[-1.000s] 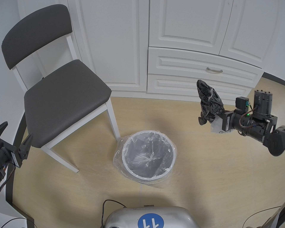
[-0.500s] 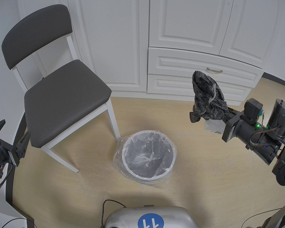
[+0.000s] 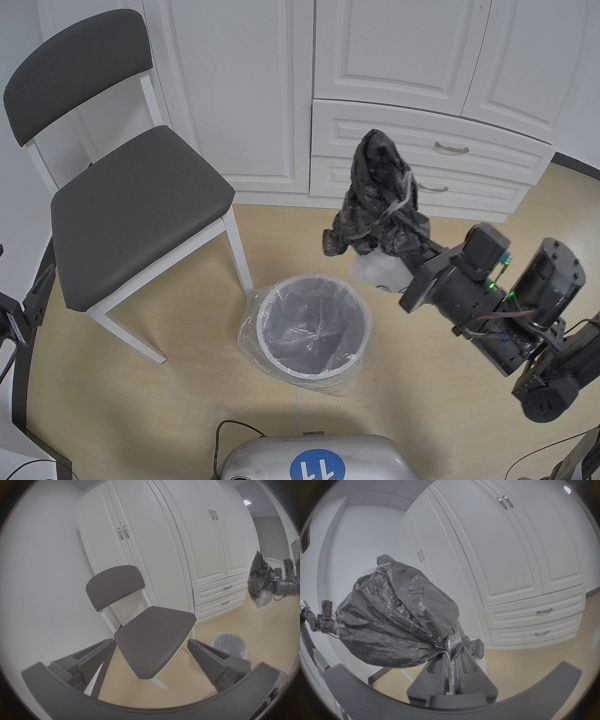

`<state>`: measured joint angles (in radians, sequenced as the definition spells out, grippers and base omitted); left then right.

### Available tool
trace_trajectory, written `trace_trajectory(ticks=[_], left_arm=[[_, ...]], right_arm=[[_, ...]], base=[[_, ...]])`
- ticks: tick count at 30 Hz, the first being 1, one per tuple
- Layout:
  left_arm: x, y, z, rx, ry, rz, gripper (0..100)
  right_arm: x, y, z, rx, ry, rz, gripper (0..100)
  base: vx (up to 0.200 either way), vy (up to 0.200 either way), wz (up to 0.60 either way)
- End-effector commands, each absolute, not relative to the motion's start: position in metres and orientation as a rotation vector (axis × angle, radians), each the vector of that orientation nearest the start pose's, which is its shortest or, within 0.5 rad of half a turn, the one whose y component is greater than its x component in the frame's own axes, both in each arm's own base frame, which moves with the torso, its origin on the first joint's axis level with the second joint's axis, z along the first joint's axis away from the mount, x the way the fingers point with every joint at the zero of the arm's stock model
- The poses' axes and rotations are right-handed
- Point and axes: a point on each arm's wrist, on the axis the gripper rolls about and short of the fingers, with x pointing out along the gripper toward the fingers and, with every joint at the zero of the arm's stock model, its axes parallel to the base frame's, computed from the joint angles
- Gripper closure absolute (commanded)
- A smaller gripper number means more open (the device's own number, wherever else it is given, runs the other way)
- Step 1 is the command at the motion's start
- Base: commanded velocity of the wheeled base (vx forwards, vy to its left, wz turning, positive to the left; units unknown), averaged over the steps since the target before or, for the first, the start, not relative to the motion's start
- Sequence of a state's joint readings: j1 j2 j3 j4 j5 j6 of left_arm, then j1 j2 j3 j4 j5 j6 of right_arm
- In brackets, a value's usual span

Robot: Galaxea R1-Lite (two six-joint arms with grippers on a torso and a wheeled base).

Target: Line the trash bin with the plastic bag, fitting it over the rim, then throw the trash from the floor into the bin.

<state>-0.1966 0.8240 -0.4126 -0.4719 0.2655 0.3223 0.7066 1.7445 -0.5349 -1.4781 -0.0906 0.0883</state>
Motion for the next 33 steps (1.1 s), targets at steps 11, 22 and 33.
trace_trajectory(ticks=[11, 22, 33], left_arm=[[0.079, -0.009, 0.233, 0.33, -0.094, 0.094, 0], [0.079, -0.009, 0.232, 0.334, -0.091, 0.093, 0], [0.077, -0.009, 0.232, 0.335, -0.093, 0.092, 0]], right_arm=[[0.286, 0.242, 0.062, 0.224, 0.037, 0.613, 100], [0.314, 0.247, 0.025, 0.318, 0.101, 0.574, 100], [0.329, 0.258, -0.014, 0.428, 0.172, 0.561, 100]], base=[[0.0, 0.0, 0.0], [0.0, 0.0, 0.0], [0.0, 0.0, 0.0]])
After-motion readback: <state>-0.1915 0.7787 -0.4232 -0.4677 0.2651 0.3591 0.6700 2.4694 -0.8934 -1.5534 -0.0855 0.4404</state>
